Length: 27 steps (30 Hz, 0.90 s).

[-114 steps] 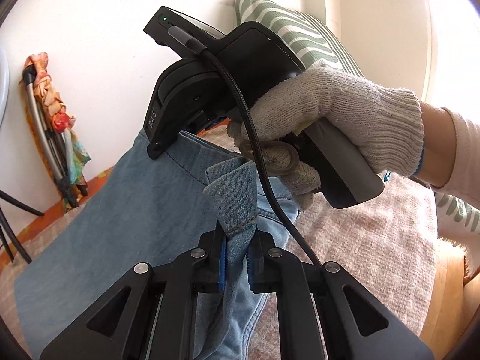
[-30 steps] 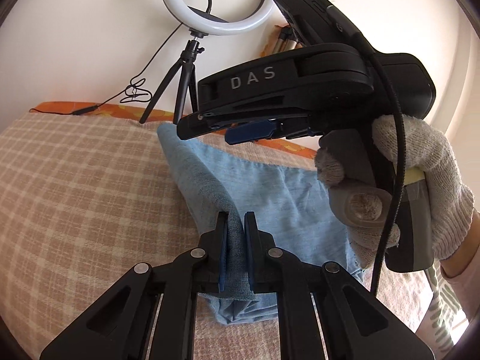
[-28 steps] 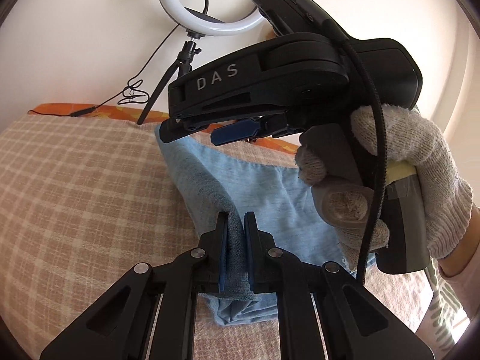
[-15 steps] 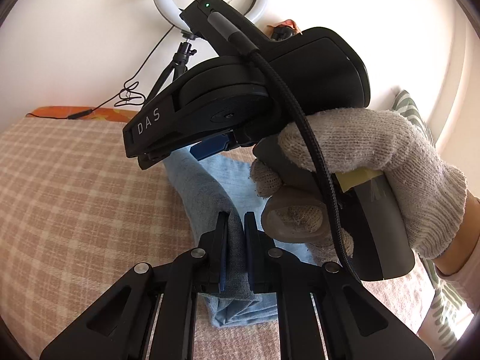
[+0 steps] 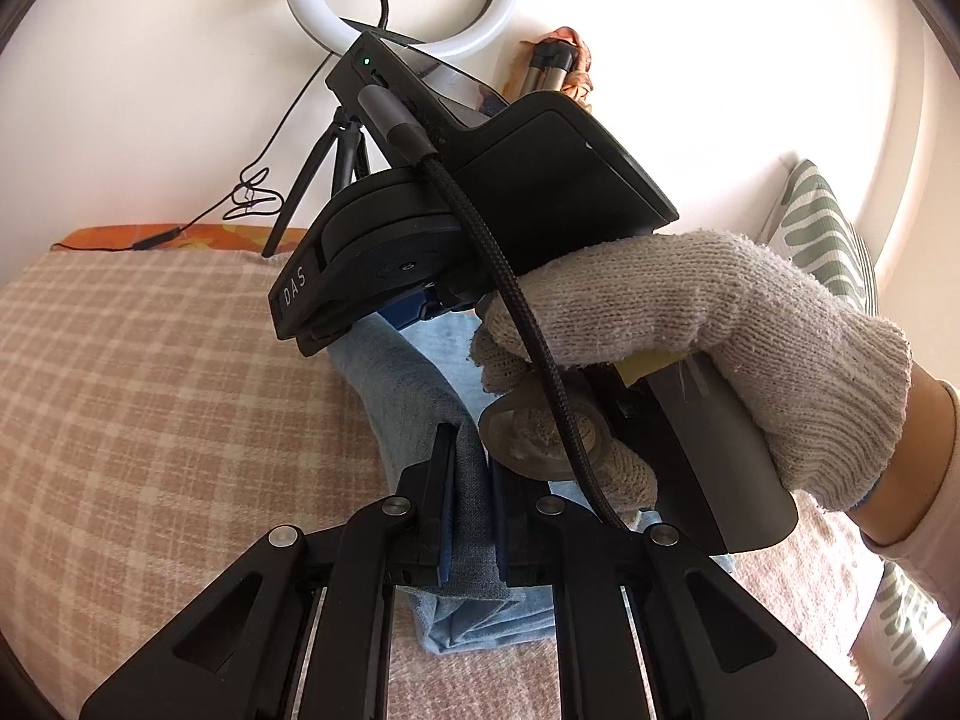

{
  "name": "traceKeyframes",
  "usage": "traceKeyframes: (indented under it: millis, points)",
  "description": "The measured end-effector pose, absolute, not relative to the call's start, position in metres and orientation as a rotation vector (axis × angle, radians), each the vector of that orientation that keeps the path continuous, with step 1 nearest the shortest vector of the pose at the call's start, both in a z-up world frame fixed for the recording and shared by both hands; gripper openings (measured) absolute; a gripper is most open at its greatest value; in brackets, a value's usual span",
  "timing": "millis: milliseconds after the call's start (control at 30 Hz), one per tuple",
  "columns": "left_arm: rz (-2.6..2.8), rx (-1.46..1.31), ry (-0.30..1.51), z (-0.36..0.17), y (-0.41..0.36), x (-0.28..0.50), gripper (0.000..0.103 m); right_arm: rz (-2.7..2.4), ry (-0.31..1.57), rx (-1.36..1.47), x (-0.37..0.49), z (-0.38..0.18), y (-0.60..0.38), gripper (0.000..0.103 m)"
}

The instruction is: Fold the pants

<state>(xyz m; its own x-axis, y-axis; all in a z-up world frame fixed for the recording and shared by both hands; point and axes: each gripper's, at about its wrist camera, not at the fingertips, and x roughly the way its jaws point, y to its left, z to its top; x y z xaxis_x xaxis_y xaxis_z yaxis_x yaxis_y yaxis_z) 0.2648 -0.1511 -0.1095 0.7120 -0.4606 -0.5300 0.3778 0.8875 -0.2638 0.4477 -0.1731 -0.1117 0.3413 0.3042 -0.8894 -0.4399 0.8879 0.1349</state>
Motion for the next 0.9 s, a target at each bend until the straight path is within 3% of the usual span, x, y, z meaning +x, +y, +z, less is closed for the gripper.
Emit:
traceKeyframes:
  millis: [267,433,533,633,667,733,900]
  points:
    - [-0.425,-0.124,0.625,-0.118,-0.135,0.267,0.009,0.479,1.109,-0.111,0.448,-0.113,-0.179,0.014]
    - [-0.371,-0.088,0.655,-0.129,-0.129,0.266,0.032,0.469,1.101,-0.041,0.449,-0.114,-0.186,0.007]
    - [-0.367,-0.081,0.678,-0.135,-0.131,0.266,0.034,0.466,1.094,-0.028,0.448,-0.113,-0.188,0.007]
    - [-0.376,-0.111,0.688,-0.138,-0.129,0.27,0.033,0.464,1.086,-0.008,0.447,-0.112,-0.19,0.007]
    - [-0.38,-0.121,0.681,-0.137,-0.129,0.27,0.022,0.465,1.083,0.003,0.446,-0.111,-0.191,0.007]
    - [-0.4,-0.123,0.668,-0.134,-0.13,0.268,0.012,0.468,1.076,0.032,0.446,-0.108,-0.196,0.006]
    - [-0.458,-0.097,0.623,-0.117,-0.143,0.259,0.008,0.489,1.033,0.104,0.438,-0.092,-0.215,0.006]
